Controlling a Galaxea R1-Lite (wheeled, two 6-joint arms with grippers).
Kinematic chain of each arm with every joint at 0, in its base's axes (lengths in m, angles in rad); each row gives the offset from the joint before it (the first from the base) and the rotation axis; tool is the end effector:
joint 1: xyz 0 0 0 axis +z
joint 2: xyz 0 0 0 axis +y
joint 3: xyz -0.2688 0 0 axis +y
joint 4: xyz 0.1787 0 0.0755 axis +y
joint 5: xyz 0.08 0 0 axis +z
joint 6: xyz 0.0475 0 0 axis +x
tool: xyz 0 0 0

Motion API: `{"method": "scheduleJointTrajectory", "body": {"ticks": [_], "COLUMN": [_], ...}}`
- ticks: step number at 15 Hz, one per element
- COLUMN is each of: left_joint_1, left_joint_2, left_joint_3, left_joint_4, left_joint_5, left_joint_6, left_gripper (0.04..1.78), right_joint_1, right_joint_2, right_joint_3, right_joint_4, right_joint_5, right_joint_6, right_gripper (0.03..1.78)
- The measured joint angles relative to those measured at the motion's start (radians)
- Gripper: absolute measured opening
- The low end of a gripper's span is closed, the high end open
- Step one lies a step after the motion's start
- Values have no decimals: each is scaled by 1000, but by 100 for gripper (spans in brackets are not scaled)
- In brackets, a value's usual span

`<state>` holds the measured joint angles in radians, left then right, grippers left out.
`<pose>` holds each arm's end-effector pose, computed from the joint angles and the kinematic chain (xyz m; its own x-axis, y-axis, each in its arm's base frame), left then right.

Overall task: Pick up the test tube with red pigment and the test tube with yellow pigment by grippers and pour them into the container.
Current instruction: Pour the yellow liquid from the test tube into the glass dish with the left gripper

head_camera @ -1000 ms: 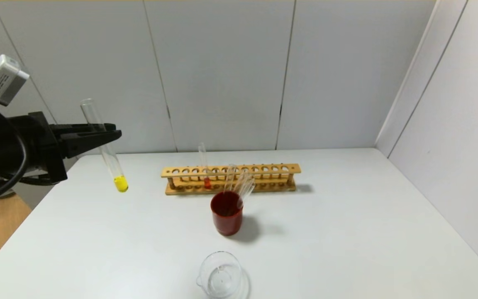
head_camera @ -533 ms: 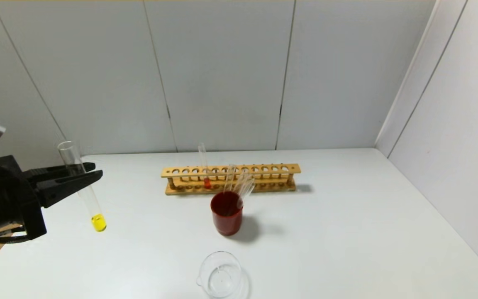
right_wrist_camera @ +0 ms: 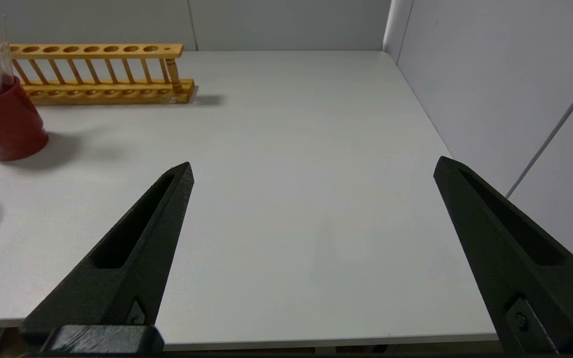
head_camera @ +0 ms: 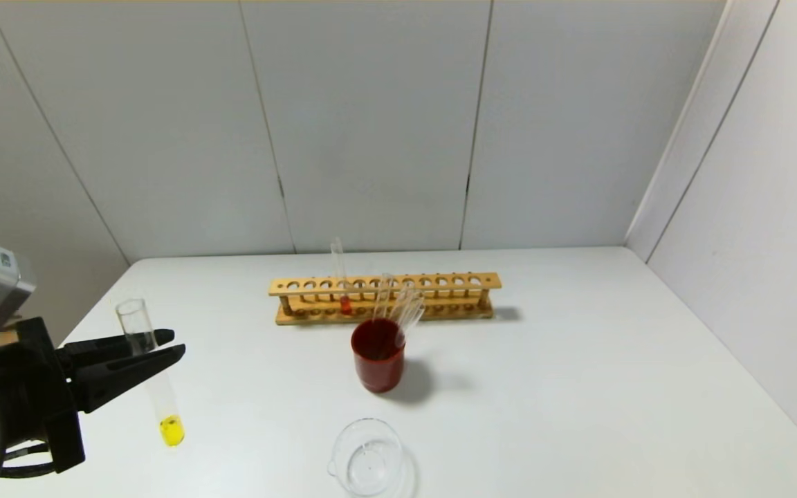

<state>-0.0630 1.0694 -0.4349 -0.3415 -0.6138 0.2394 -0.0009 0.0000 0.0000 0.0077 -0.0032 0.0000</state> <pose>0.1712 -0.0382 0.1563 0.7448 -0.6241 -0.2361 0.6530 0.7545 0.0654 0.0374 -0.0002 0.0745 1.0000 -0.0041 -0.0077 0.0041 1.0000 0.0000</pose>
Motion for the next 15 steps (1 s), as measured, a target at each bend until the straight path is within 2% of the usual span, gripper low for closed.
{"method": "scheduleJointTrajectory", "body": {"ticks": [3,8,11,15], "left_joint_1": [-53,-247,-364,-446], "left_joint_2": [34,103,141,214], "left_joint_3": [3,-4,-14,-32], "left_joint_4": [0,-7,-8,-9], "left_joint_5": [65,310,384,480], "left_joint_6": [9,46,50,120], "left_gripper": [32,32,32,32], "right_joint_1": [0,0,0,0], "right_joint_2": [0,0,0,0], "right_joint_3": [0,0,0,0], "right_joint_4": [0,0,0,0], "right_joint_5": [0,0,0,0], "right_joint_6": [0,0,0,0], "right_gripper": [170,170,170,170]}}
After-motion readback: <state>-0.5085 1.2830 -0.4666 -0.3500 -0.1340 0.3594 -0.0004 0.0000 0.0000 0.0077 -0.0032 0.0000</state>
